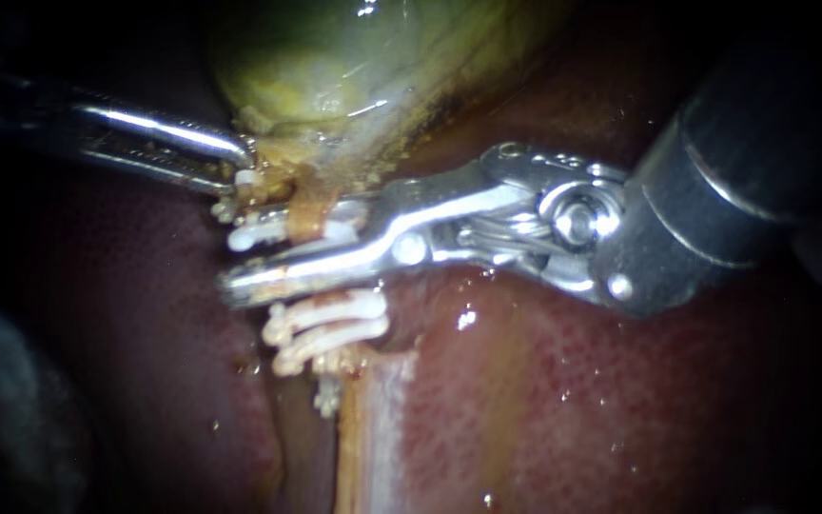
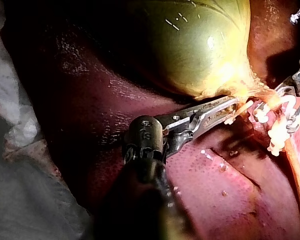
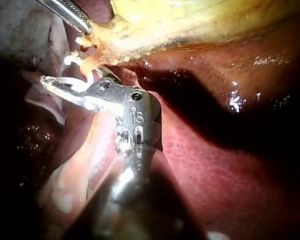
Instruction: Clipping third clip right tube
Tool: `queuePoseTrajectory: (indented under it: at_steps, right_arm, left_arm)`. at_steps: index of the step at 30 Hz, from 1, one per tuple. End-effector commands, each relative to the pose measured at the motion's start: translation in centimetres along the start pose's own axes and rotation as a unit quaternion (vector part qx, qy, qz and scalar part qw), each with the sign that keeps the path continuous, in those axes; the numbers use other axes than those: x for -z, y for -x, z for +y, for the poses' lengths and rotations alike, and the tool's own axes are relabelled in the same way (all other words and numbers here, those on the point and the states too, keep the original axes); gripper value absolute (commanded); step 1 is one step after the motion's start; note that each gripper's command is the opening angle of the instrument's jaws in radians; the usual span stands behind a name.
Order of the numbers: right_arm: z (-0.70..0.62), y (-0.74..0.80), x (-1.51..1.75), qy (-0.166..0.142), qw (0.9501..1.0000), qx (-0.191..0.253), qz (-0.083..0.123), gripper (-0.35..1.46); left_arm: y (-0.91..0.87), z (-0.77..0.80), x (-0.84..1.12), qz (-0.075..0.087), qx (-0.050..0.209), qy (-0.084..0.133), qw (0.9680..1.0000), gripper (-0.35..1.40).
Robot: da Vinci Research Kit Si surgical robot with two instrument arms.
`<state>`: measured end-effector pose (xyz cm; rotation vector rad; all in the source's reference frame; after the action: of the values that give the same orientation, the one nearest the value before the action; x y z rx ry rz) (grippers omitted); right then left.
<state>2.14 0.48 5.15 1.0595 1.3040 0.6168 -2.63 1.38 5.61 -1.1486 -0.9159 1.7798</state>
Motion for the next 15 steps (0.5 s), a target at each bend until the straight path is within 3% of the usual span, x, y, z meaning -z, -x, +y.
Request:
queuePoseTrajectory:
  at_steps: [1, 7, 15]
  right_arm:
    - [0.0, -0.01, 0.01, 0.0, 1.0, 0.0, 0.0, 0.44]
    - [0.02, -0.06, 0.05, -0.001, 0.9999, -0.011, 0.0, 0.43]
    - [0.15, -0.1, 0.11, 0.028, 0.9988, -0.032, 0.025, 0.41]
  left_arm:
    - [0.0, 0.0, 0.0, 0.0, 0.0, 0.0, 1.0, -0.35]
    - [0.01, 0.0, 0.0, 0.0, 0.0, 0.0, 1.0, -0.35]
    - [0.01, 0.0, -0.01, 0.0, -0.001, -0.001, 1.0, -0.35]
